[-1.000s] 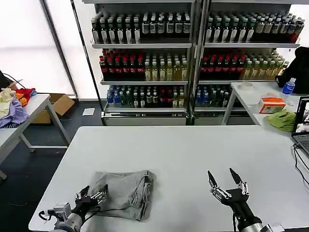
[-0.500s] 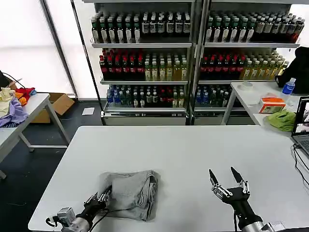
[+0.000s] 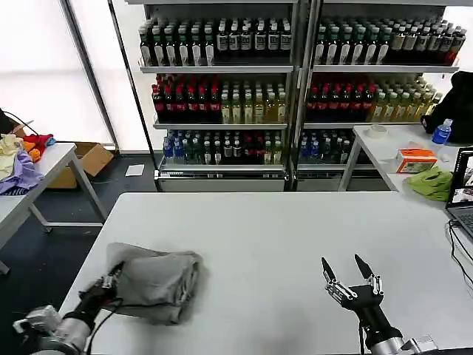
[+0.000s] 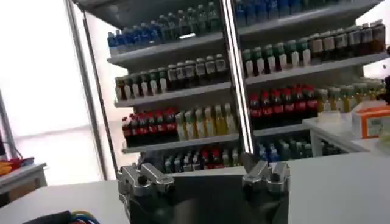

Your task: Fold and organize the clothes.

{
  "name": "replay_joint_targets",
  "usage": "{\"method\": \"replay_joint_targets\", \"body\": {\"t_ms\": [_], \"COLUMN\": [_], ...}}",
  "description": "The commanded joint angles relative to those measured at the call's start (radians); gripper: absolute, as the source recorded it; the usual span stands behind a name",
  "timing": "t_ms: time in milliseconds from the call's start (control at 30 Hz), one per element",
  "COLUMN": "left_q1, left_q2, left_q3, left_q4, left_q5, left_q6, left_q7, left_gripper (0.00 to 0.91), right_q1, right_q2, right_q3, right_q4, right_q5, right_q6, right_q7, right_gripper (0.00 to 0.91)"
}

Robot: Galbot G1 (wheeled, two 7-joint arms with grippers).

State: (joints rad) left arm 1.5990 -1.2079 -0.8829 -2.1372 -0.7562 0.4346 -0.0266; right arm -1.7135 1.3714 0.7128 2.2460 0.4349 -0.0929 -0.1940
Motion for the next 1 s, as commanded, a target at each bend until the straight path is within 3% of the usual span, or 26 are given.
{"method": "replay_joint_targets", "body": {"t_ms": [33, 200, 367, 600, 700, 800, 967, 1000], "left_q1": [0.011, 0.013, 0.014, -0.089, -0.237, -0.385, -0.500, -0.516], "left_q2": [0.248, 0.324, 0.303, 0.157, 0.090, 0.002, -0.097, -0.118], "left_q3": [-0.320, -0.292, -0.152, 0.478, 0.769, 0.939, 1.055, 1.060], "left_q4": [0.000, -0.018, -0.086, -0.087, -0.028, 0.064, 0.213, 0.224], "left_q5": [-0.109, -0.108, -0.047, 0.194, 0.174, 0.184, 0.222, 0.174], "left_q6": [0.008, 0.019, 0.020, 0.005, 0.040, 0.061, 0.085, 0.109], "left_q7": [0.020, 0.022, -0.008, -0.124, -0.226, -0.252, -0.275, -0.310], "left_gripper": [0.000, 0.000, 0.000, 0.000, 0.000, 0.000, 0.020, 0.907], "right_q1": [-0.002, -0.006, -0.008, -0.027, -0.038, -0.044, -0.063, -0.060], "right_q2": [0.000, 0.009, 0.012, 0.034, 0.052, 0.064, 0.081, 0.079], "right_q3": [-0.002, -0.011, -0.014, -0.012, -0.022, -0.038, -0.055, -0.060], "right_q4": [0.002, -0.003, 0.000, 0.001, 0.004, -0.010, -0.002, 0.000], "right_q5": [0.003, -0.003, -0.006, -0.021, -0.031, -0.066, -0.106, -0.115], "right_q6": [0.000, 0.003, 0.004, 0.005, 0.003, 0.005, -0.021, -0.067], "right_q7": [0.001, 0.002, 0.001, 0.002, 0.004, 0.009, 0.028, 0.049], "right_gripper": [0.907, 0.907, 0.907, 0.907, 0.907, 0.907, 0.907, 0.907]}}
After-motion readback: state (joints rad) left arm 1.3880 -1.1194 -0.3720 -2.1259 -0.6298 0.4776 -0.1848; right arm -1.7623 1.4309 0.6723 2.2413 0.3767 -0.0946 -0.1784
